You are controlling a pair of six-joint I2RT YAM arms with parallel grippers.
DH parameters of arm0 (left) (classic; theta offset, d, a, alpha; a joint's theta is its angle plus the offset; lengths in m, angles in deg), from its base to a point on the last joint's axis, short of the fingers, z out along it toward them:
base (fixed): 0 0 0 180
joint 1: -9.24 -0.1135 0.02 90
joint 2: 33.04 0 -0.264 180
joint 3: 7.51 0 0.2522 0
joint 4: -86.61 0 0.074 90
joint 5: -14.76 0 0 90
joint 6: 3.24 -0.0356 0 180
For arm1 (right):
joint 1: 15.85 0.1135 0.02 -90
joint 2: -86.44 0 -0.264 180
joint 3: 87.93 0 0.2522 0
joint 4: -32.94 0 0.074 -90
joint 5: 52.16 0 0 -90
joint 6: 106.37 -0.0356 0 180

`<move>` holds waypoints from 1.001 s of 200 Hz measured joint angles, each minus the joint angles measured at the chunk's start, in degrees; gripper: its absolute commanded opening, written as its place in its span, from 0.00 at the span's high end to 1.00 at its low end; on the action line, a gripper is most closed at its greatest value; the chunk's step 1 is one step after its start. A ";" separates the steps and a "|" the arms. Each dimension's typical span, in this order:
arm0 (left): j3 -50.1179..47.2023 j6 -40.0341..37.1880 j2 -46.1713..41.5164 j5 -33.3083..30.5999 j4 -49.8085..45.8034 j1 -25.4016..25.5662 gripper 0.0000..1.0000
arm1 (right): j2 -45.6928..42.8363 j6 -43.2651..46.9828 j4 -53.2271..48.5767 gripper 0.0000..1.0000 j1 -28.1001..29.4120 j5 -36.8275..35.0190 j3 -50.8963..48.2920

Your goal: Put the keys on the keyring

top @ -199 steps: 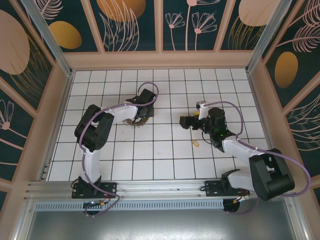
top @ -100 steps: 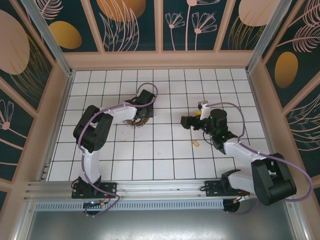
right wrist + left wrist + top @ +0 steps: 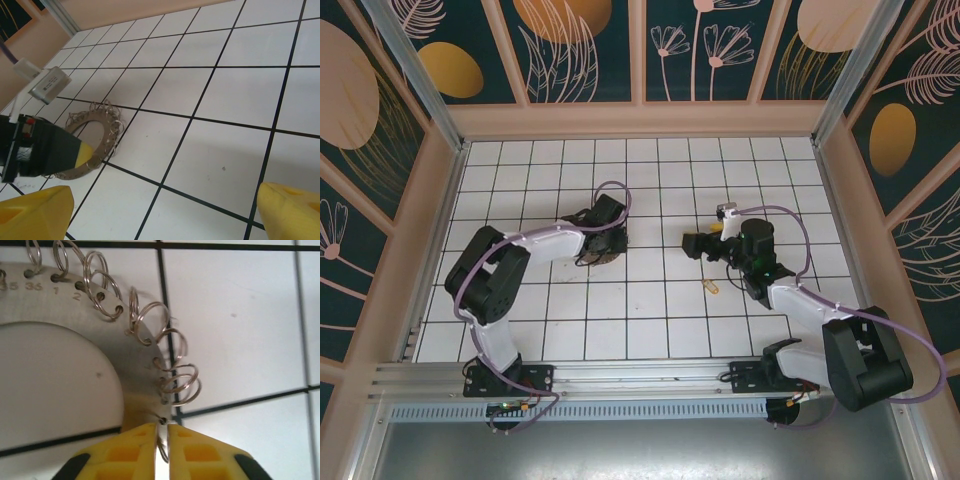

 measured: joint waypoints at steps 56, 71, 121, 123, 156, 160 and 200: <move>-1.40 -0.44 -5.49 2.78 -1.60 0.87 0.71 | -0.07 -0.17 0.39 0.05 0.00 0.00 -0.46; -1.42 -3.06 -7.43 1.66 -3.50 0.87 0.58 | -0.07 -0.20 0.63 0.05 0.00 0.00 -0.74; -3.17 -19.87 -13.35 -8.44 -6.80 5.05 0.27 | -0.07 -0.63 1.25 0.05 0.00 0.00 -2.05; -3.21 -20.13 -13.40 -8.66 -6.82 5.20 0.27 | -0.04 -0.63 1.25 0.05 0.00 0.00 -2.12; -3.72 -28.13 -13.29 -13.60 -6.97 8.35 0.16 | -0.04 -0.85 1.38 0.05 -0.04 0.02 -2.16; -3.72 -28.72 -13.20 -14.21 -6.91 8.66 0.16 | -0.04 -0.87 1.40 0.05 -0.04 0.02 -2.16; -3.74 -36.00 -9.64 -19.74 -6.40 12.04 0.28 | 0.07 -1.46 2.51 0.05 -0.04 0.68 -2.16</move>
